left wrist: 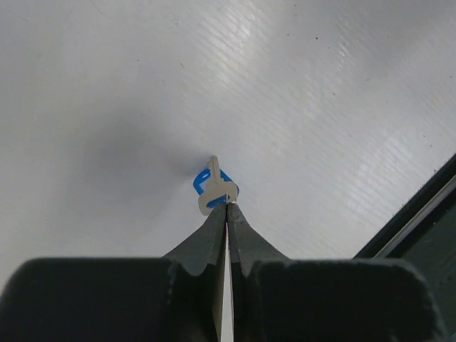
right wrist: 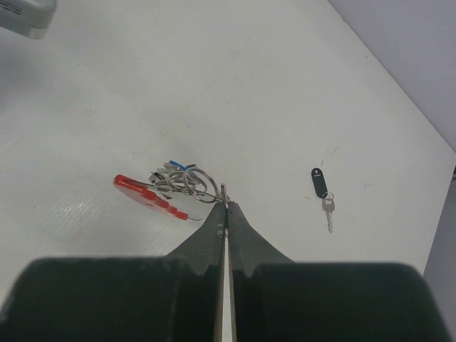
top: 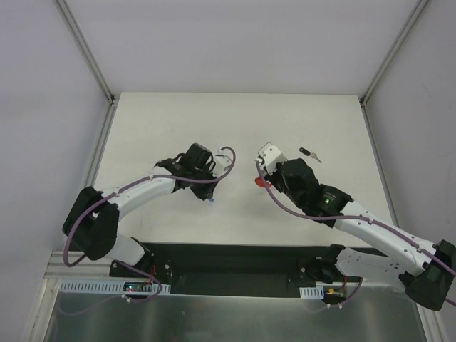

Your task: Put the keys on the keyring

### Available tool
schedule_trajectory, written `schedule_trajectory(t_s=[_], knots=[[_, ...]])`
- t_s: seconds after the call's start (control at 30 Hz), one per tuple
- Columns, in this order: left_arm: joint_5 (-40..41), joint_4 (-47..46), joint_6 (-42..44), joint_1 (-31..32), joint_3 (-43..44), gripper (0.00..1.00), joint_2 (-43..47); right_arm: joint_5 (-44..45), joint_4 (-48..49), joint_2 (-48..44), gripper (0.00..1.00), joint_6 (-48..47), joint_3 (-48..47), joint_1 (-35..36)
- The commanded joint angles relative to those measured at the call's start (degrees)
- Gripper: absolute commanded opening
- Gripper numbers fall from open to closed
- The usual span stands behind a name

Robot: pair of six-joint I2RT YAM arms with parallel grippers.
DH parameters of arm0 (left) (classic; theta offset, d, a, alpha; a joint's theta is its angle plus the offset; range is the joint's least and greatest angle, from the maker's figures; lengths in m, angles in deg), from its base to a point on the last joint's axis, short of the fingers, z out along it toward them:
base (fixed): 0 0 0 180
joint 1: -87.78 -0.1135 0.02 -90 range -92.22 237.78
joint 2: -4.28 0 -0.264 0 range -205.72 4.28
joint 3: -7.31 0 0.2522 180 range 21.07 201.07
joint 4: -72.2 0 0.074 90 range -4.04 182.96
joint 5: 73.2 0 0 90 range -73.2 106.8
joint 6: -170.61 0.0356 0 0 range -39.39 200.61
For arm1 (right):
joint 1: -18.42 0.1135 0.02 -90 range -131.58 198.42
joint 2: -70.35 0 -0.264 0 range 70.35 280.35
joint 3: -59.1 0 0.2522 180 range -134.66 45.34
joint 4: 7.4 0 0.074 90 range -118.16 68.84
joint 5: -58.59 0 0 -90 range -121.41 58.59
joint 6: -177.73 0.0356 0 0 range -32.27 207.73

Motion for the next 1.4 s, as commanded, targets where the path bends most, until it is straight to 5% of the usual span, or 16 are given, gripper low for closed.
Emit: schedule_trajectory(t_s=[0.0,0.4,1.37], knots=[[3.72,1.77,-1.48,0.69,6.05,0.00,-6.09,3.74,4.91,-2.21,0.01,1.34,0.17,-0.59],[4.61,1.25,0.19,0.69,17.31,0.00,-22.97,3.48,5.00,-1.95,0.01,1.25,0.53,-1.47],[1.00,-7.54,-4.64,1.30,13.62,0.03,-21.05,1.19,3.86,-0.37,0.01,1.86,-0.35,-2.18]])
